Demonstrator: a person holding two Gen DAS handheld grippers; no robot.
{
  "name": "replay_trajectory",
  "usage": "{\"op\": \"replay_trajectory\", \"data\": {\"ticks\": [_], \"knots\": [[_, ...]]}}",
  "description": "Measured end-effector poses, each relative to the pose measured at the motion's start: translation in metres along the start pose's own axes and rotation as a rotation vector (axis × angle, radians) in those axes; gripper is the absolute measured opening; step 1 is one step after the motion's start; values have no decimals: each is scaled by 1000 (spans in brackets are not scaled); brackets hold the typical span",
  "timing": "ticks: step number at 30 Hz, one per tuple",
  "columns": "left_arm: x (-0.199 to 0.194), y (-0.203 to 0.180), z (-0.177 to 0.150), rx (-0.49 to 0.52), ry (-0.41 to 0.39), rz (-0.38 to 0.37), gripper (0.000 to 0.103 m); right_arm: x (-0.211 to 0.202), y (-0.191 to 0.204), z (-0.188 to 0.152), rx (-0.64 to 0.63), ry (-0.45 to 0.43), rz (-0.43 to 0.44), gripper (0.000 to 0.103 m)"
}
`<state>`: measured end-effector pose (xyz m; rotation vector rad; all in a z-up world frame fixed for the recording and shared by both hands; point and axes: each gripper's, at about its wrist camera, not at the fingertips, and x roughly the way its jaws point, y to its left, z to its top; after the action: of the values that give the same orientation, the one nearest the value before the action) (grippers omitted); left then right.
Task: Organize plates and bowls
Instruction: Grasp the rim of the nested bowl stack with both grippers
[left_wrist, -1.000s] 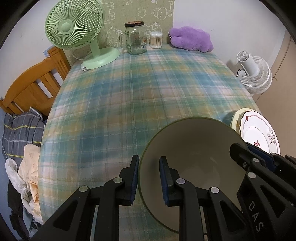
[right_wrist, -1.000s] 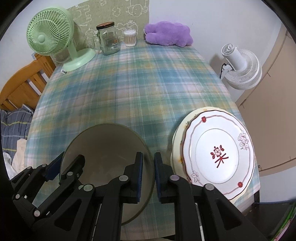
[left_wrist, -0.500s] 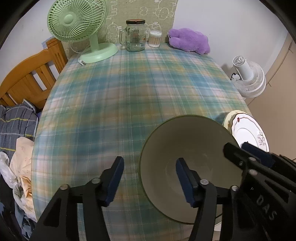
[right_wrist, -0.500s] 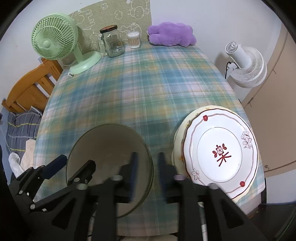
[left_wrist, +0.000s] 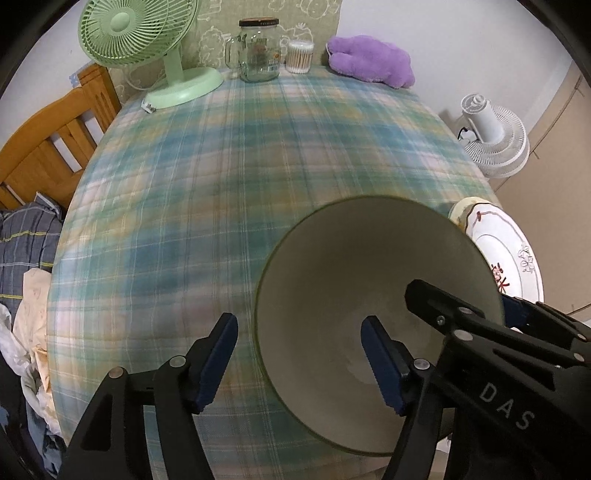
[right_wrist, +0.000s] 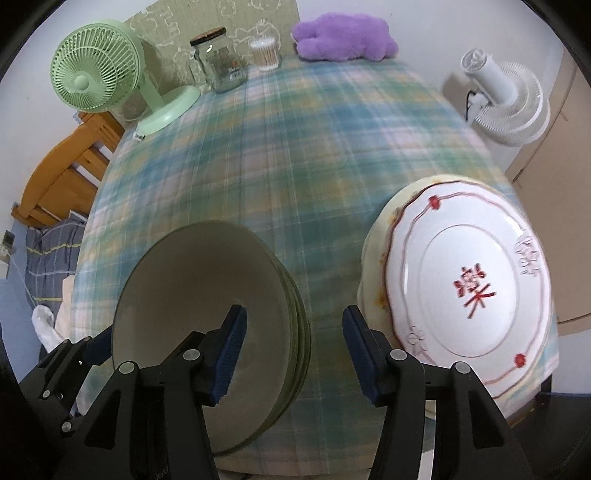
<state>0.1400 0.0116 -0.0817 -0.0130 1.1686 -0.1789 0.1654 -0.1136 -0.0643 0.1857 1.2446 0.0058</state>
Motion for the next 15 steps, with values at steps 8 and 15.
{"op": "replay_trajectory", "data": {"ticks": [8, 15], "knots": [[9, 1, 0, -9, 28, 37, 72, 27, -5, 4, 18, 61, 72, 58], [12, 8, -1, -45, 39, 18, 71, 34, -1, 6, 13, 71, 127, 43]]}}
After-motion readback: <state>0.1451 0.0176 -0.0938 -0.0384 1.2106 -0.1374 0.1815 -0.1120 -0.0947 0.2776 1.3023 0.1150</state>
